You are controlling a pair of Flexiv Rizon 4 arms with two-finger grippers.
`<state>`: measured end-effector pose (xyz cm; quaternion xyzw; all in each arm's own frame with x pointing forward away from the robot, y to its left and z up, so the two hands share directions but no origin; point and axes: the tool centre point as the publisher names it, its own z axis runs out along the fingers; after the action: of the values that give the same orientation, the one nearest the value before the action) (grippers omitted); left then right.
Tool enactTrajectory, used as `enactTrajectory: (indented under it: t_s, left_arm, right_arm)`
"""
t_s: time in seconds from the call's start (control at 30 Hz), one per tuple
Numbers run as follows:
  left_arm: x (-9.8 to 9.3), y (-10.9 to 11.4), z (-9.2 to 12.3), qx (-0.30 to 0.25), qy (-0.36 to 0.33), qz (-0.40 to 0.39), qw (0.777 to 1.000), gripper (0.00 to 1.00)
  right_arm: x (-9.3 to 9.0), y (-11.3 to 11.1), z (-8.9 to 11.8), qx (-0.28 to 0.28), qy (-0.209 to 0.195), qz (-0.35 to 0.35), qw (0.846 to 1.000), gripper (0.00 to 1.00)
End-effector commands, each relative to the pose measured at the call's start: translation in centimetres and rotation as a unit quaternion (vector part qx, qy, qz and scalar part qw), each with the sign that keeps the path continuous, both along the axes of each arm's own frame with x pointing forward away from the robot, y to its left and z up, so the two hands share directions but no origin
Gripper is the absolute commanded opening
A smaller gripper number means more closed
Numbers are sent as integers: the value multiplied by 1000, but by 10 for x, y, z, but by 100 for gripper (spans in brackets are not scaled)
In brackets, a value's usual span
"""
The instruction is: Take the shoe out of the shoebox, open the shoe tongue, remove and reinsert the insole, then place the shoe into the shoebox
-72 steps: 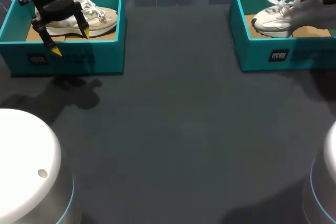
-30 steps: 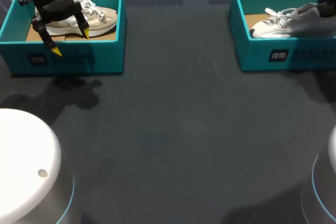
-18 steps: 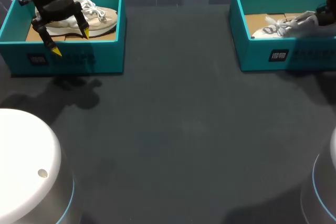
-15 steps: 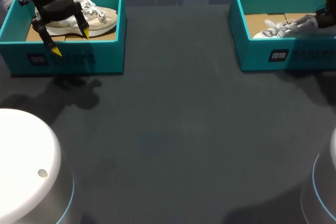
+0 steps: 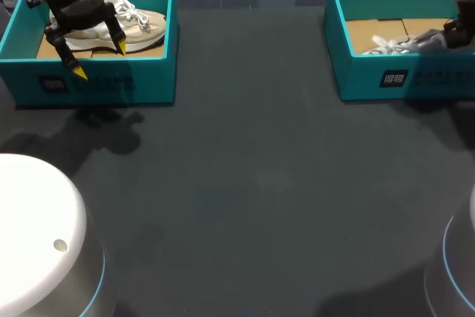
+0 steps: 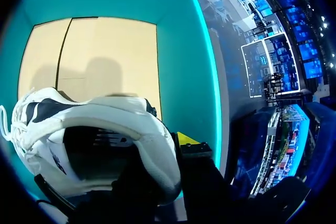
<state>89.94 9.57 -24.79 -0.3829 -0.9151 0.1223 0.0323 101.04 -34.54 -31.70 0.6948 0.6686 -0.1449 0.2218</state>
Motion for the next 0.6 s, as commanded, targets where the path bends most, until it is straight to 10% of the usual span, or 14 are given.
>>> enactTrajectory:
  t_s: [0.03,0.6]
  left_arm:
    - [0,0,0,1,0,-1,1000,100]
    - [0,0,0,1,0,-1,1000,100]
  right_arm:
    - [7,-2,-6,8,5,1,1000,0]
    - [9,-4,-28,41,19,3,999,0]
